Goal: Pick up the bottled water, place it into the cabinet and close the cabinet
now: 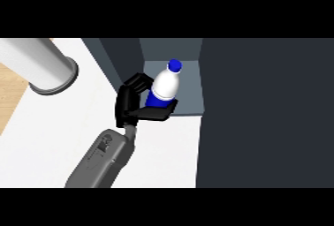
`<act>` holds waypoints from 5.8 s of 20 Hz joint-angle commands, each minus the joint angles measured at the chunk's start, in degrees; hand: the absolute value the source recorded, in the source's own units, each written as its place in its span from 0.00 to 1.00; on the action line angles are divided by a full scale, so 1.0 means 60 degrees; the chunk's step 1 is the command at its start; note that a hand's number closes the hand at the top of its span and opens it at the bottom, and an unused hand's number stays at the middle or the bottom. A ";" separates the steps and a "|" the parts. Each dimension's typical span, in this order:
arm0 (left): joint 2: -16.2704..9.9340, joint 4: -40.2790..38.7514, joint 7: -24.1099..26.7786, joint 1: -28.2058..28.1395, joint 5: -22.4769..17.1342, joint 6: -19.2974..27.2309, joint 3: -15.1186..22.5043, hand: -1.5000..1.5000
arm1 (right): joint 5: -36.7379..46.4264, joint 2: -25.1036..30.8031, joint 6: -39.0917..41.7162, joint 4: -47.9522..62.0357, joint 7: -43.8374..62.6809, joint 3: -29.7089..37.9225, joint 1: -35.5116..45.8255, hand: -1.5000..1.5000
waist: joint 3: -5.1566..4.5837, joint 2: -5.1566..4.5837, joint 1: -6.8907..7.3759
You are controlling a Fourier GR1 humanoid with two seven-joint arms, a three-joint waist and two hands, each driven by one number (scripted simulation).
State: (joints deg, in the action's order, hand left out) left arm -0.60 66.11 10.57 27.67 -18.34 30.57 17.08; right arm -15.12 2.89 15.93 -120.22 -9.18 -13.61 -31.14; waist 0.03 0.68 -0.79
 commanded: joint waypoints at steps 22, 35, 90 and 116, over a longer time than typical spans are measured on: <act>-0.0653 -0.6374 0.0491 0.4794 0.1664 0.0874 -0.0693 1.00 | 0.0231 0.0022 0.0129 0.0283 -0.0195 -0.0300 0.0119 0.00 | -0.0013 -0.0341 -0.0607; -0.0883 -0.8996 0.2098 0.5527 0.1805 0.1067 -0.1586 0.00 | -0.0064 0.0105 0.0107 0.0442 -0.0089 0.0101 0.0511 0.00 | -0.0020 -0.0392 -0.0524; -0.0710 0.4271 0.1191 -0.2565 -0.0869 -0.2012 0.1204 0.00 | 0.0778 0.0116 -0.0474 -0.0838 -0.0395 -0.0838 -0.1200 0.00 | 0.0004 0.0076 0.0526; -0.4101 1.1196 0.2275 -1.0341 -0.2425 -0.3761 -0.0235 0.00 | 0.4167 0.1286 0.0607 -0.2436 0.1917 -0.4939 -0.0038 1.00 | -0.0038 -0.0035 0.0487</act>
State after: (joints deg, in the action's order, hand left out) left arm -23.43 131.15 22.88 -30.18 -29.59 11.16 18.90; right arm 6.89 15.40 19.73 -133.56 0.63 -30.31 -33.94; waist 0.22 -0.44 1.85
